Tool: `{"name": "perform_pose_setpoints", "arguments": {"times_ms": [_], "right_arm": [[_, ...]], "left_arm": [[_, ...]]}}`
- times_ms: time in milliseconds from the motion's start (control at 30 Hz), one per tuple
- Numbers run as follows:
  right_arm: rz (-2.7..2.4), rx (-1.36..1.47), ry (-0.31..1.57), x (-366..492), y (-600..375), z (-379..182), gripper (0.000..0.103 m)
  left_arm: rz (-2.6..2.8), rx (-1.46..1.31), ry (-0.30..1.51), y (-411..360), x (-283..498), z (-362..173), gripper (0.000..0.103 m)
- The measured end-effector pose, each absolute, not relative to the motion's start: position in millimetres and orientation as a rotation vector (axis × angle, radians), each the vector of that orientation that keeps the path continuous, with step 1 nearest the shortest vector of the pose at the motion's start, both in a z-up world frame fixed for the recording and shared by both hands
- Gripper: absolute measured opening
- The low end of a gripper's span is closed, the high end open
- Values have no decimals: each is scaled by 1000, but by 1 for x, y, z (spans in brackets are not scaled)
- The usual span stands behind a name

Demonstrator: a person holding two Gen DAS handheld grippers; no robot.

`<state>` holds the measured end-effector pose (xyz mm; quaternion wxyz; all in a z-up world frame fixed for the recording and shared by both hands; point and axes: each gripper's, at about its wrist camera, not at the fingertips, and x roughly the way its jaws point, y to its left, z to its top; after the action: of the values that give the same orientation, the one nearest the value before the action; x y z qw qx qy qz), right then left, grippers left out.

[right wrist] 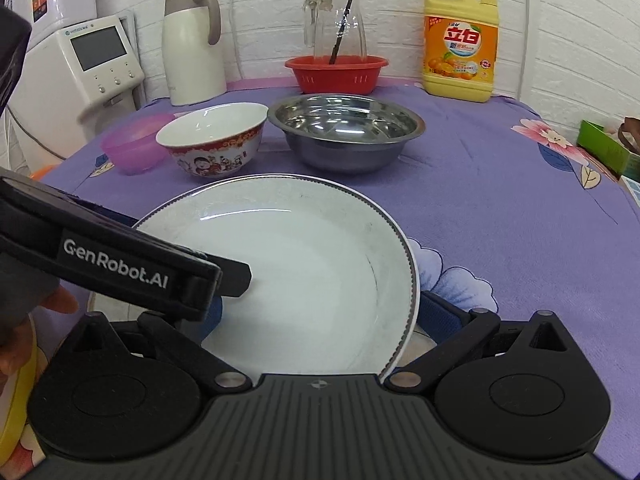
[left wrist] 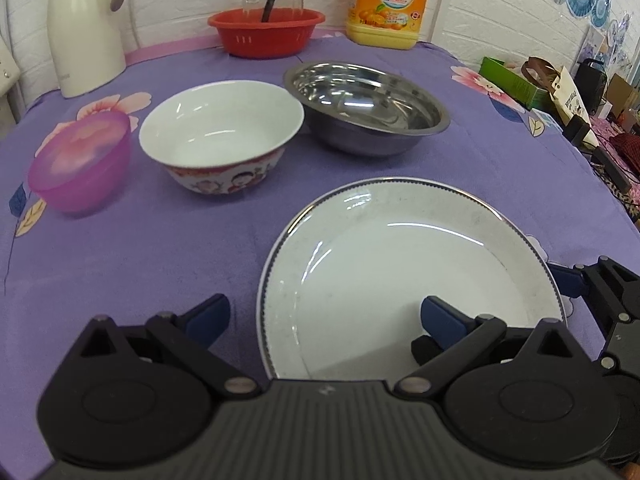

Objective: Organize plates and bowls

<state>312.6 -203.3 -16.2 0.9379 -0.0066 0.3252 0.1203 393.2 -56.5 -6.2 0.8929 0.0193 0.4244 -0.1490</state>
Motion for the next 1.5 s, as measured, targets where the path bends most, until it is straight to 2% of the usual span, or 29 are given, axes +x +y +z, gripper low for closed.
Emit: {"name": "perform_pose_setpoints", "arguments": {"times_ms": [100, 200, 400, 567, 833, 1133, 1500], "right_arm": [[255, -8, 664, 310, -204, -16, 103], [265, -8, 669, 306, -203, -14, 103], [248, 5, 672, 292, -199, -10, 103], [203, 17, 641, 273, -200, 9, 103], [269, -24, 538, 225, -159, 47, 103], [485, -68, 593, 182, -76, 28, 103], [474, -124, 620, 172, -59, 5, 103]], "left_arm": [[-304, 41, 881, -58, 393, -6, 100], [-341, 45, 869, -63, 390, -5, 94], [-342, 25, 865, -71, 380, -2, 92], [-374, -8, 795, -63, 356, 25, 91], [-302, -28, 710, 1, 289, 58, 91], [-110, -58, 728, 88, 212, 29, 91], [-144, -88, 672, 98, 191, 3, 91]]}}
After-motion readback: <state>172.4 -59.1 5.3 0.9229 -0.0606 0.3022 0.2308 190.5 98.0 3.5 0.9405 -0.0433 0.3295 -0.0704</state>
